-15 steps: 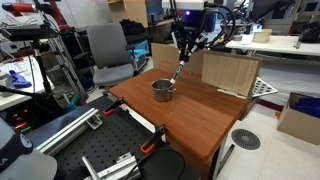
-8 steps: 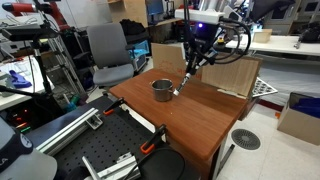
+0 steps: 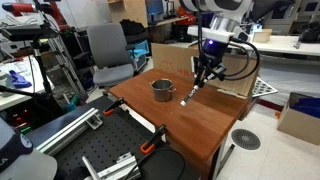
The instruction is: Take the marker out of the pot and put it on the table
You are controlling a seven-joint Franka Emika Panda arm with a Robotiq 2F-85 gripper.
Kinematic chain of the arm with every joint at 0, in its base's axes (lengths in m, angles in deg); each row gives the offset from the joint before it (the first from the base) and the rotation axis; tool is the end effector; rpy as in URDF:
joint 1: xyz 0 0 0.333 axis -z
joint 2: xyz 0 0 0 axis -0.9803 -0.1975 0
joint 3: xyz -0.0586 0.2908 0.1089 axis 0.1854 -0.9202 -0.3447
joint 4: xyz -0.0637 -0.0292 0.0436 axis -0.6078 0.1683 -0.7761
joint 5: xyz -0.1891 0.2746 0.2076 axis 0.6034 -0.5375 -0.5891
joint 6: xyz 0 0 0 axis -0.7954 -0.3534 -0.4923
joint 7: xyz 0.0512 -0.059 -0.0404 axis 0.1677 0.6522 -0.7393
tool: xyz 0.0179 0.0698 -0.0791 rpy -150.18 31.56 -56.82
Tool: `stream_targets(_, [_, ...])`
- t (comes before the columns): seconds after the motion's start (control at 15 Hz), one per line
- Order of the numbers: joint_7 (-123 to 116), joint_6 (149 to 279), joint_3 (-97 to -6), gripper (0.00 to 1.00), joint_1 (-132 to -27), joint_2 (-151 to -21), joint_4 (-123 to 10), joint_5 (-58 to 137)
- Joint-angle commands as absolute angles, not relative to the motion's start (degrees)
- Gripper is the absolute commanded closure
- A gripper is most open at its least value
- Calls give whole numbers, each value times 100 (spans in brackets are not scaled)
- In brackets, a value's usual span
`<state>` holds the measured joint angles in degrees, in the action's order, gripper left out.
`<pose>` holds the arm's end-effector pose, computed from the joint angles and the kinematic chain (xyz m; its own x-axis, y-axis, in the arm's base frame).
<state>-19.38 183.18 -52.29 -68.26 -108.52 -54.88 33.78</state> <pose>0.6270 -0.1465 0.2136 0.9054 -0.0343 -0.4232 -0.0755 -0.9938 -0.0810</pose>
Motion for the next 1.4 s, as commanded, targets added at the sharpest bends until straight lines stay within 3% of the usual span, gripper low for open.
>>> stream_targets(0.0, [-1464,17777,-5122,95,-6845,-11535,-4627,3424])
stream_targets(0.53, [-613,17355,-4907,95,-6957,-12705,-3408,3735])
stream_targets(0.6, [-548,17241,-4890,91,-6978,-12796,-3288,3792])
stream_targets(0.67, [-524,17160,-4891,55,-6981,-12869,-3183,3833])
stream_targets(0.8, [-511,17007,-4905,53,-6981,-12976,-2991,3904])
stream_targets(1.2, [-608,16696,-4961,9,-6952,-13111,-2651,3985])
stream_targets(1.33, [-652,16775,-4973,0,-6952,-13050,-2685,3994])
